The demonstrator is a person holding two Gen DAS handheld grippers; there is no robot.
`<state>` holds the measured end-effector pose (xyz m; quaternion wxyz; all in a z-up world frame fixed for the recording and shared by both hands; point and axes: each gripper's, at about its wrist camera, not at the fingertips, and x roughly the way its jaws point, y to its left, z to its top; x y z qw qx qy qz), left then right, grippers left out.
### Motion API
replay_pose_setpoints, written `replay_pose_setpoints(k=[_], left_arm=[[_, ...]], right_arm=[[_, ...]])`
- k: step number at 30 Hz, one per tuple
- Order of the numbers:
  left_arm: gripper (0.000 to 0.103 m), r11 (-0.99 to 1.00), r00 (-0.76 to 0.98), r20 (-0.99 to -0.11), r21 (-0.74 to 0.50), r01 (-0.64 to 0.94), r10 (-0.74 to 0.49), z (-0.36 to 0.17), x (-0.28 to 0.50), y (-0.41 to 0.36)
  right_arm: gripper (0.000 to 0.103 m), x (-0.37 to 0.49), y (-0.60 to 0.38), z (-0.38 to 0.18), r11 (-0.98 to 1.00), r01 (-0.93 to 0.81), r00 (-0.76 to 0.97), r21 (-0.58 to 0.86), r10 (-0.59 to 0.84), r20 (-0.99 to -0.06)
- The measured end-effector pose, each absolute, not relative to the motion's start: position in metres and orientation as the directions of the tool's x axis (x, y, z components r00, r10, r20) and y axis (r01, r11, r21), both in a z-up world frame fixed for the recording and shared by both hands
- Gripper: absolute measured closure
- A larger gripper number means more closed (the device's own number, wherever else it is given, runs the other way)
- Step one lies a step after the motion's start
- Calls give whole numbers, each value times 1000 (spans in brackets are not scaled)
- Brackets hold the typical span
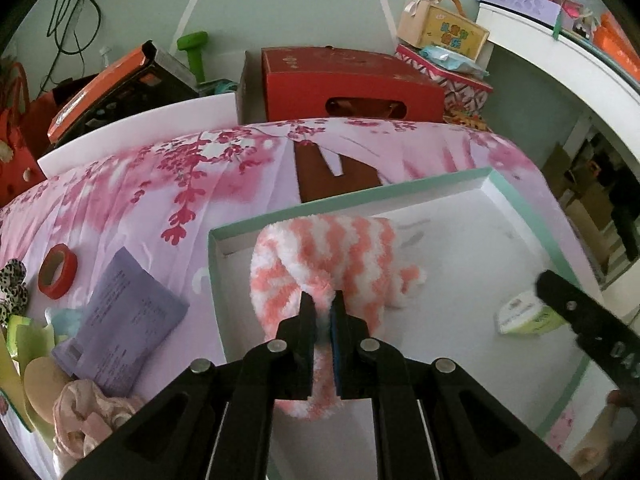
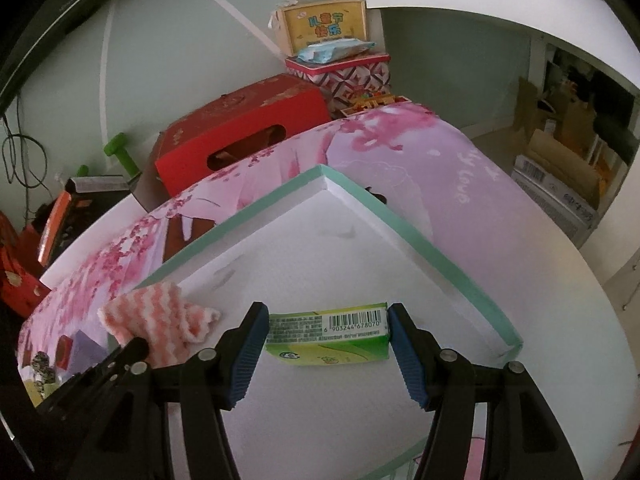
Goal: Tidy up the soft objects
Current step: 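Carry the cloth and green box into the teal-rimmed tray and open both tools, then withdraw both open tools from the tray back toward the pile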
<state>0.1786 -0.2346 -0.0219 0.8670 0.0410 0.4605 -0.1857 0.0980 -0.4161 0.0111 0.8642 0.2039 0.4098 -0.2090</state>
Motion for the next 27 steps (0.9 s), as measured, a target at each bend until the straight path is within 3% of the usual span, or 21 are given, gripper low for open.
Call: replay_pose_setpoints(k=[3,5,8,11,13,15,16,27], left_arm=[[51,920,482,-821,-123,372,-305,-15,176,-235],[50,920,473,-824,-135,369,-310,-9,172,-232],[47,922,489,-817,-125,365,-305,1,167,-228],[36,931,519,-806,-106,348,-286,12,165,-220],[22,937,532,-797,-112,331,-284,19,166,-213],[7,942,538,-795,-121,313,-280,21,168,-207],[1,946,542,-795,-117,302,-271,21,169,-204],[0,974,547,-820,-54,221,-169,9,178,-184]], right_arm=[[37,98,-411,16,841,519,573,154,-209,-793],[34,96,-410,22,845,513,583,151,-214,-784],[17,92,-407,33,851,504,597,148,-220,-771],[16,91,-403,38,861,495,588,119,-231,-775],[12,91,-401,38,866,490,577,101,-235,-782],[0,91,-400,38,868,488,566,90,-236,-790],[0,91,-400,37,869,486,565,89,-235,-791],[0,88,-405,30,854,512,533,89,-234,-813]])
